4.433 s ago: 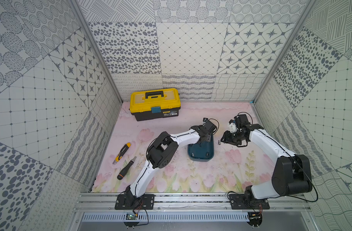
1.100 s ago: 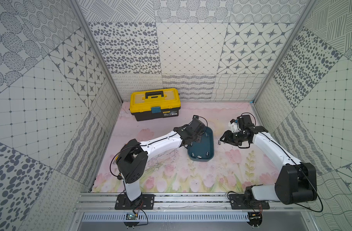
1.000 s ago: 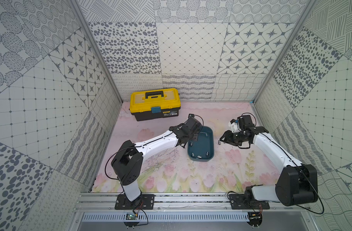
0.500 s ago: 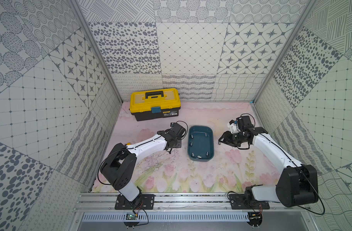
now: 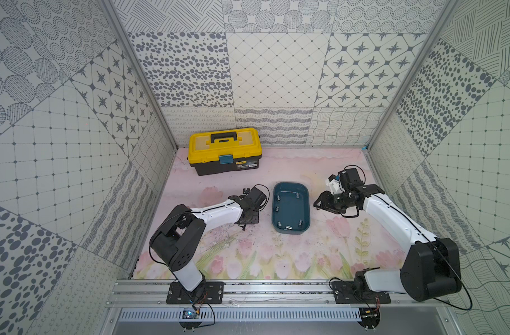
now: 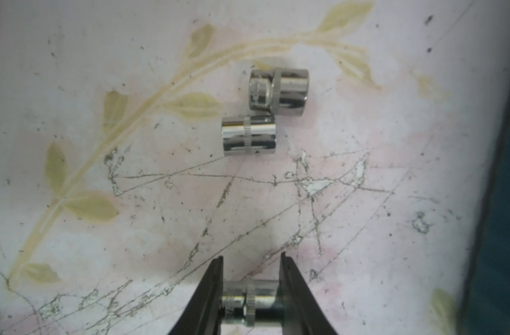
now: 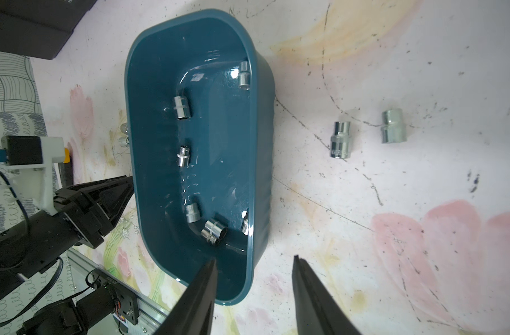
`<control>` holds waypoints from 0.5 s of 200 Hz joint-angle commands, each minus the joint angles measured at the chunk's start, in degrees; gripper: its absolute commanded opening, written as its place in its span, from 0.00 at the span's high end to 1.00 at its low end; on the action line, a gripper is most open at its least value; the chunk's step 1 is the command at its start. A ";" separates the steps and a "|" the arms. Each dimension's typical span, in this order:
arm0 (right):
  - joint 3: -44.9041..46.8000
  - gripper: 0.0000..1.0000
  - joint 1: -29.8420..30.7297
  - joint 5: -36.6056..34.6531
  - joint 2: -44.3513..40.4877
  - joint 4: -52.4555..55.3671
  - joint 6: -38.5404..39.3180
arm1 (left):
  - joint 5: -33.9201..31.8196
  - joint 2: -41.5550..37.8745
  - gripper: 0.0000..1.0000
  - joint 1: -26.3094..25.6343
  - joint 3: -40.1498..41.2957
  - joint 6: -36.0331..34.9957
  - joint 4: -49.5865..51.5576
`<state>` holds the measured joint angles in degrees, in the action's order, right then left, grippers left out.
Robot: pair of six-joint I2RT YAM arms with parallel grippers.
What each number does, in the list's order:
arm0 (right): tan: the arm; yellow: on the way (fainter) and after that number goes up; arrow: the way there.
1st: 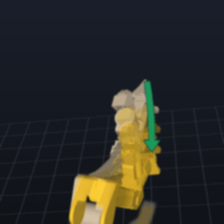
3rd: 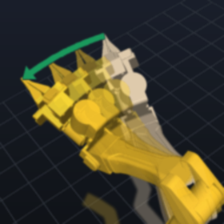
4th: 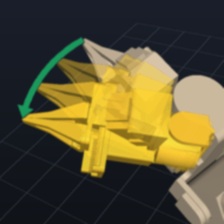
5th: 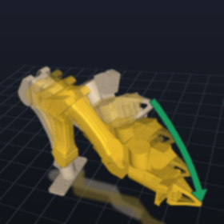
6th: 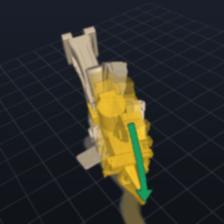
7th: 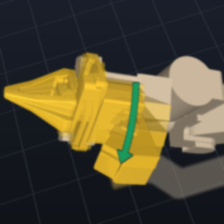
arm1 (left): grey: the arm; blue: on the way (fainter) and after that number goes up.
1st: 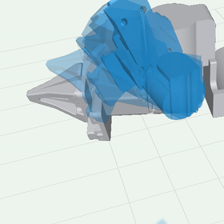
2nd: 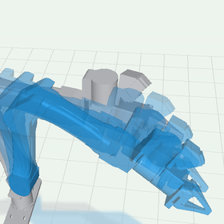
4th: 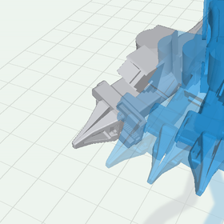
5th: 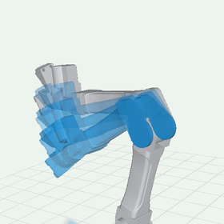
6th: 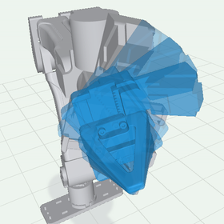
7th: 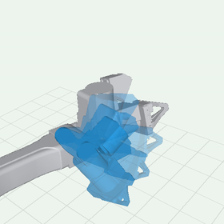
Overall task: Take out the socket from the storage box
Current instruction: Place the socket head at the center of the board.
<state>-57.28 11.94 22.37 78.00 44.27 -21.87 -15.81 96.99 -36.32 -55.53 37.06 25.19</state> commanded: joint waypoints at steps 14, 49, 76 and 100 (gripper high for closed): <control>-0.93 0.52 0.51 -1.10 1.30 -0.96 0.42 | 0.87 0.81 0.71 0.19 0.76 1.11 -3.48; -1.34 0.52 0.92 -1.40 0.84 -1.32 0.33 | 1.58 1.57 0.69 0.22 0.77 1.28 -4.92; -2.26 0.52 1.56 -1.96 0.13 -1.37 1.16 | 1.84 1.71 0.64 0.19 0.90 1.72 -5.66; -3.31 0.52 2.54 -2.23 -0.60 -1.51 1.96 | 2.09 1.49 0.54 0.19 0.81 1.76 -5.88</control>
<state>-57.89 13.50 20.95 78.89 44.29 -21.43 -15.09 98.28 -36.29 -54.81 37.74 21.15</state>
